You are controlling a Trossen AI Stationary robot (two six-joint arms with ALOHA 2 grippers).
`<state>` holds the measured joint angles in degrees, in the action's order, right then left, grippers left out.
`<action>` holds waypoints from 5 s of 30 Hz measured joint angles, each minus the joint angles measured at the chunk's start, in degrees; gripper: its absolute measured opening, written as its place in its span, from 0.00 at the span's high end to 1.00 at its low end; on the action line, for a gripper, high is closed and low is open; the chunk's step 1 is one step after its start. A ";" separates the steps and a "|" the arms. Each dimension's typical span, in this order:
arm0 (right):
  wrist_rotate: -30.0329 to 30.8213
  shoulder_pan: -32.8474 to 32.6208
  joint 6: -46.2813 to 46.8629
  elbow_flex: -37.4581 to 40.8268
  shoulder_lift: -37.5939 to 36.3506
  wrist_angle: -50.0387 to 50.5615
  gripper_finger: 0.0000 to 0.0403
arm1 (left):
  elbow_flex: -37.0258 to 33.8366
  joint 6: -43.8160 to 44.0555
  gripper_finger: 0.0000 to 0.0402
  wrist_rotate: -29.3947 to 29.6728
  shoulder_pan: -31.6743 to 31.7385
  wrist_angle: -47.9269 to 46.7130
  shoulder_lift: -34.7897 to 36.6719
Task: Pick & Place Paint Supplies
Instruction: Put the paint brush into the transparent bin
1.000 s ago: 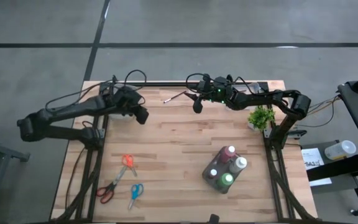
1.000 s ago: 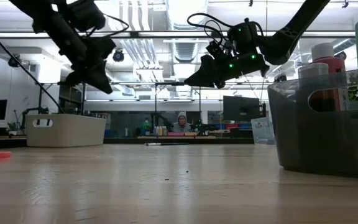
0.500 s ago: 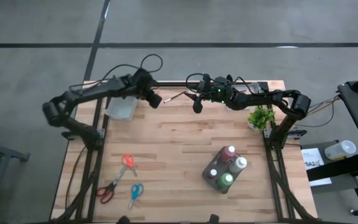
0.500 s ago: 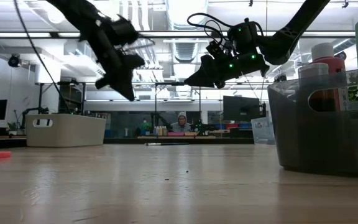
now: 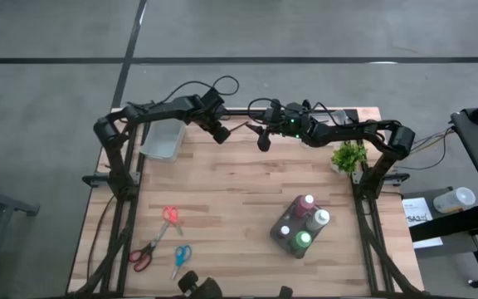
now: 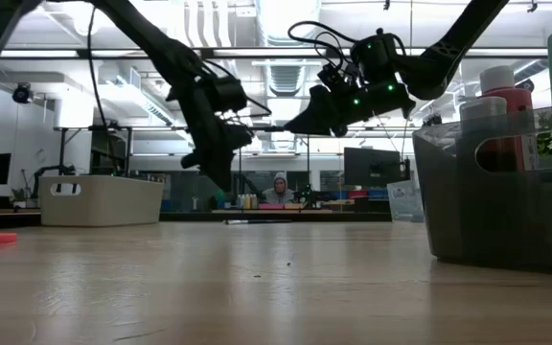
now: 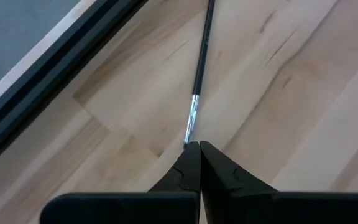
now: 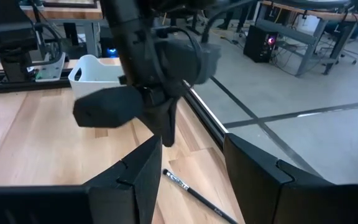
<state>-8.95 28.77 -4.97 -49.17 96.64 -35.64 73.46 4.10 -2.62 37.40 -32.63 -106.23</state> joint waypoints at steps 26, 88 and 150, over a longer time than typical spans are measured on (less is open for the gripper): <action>0.00 0.00 0.28 0.09 0.00 2.45 0.58 | 2.28 -1.33 1.00 -0.45 0.93 0.18 -8.47; 0.02 0.00 0.08 0.13 0.00 2.40 0.58 | 11.59 13.77 1.00 -11.36 2.25 -0.64 -17.52; 0.00 -0.02 0.90 0.13 0.00 5.61 0.58 | -4.00 7.67 1.00 15.89 -10.08 7.75 25.82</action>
<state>-8.95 28.75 -4.08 -49.04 96.64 -30.04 69.46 11.77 13.28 27.32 -24.89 -80.41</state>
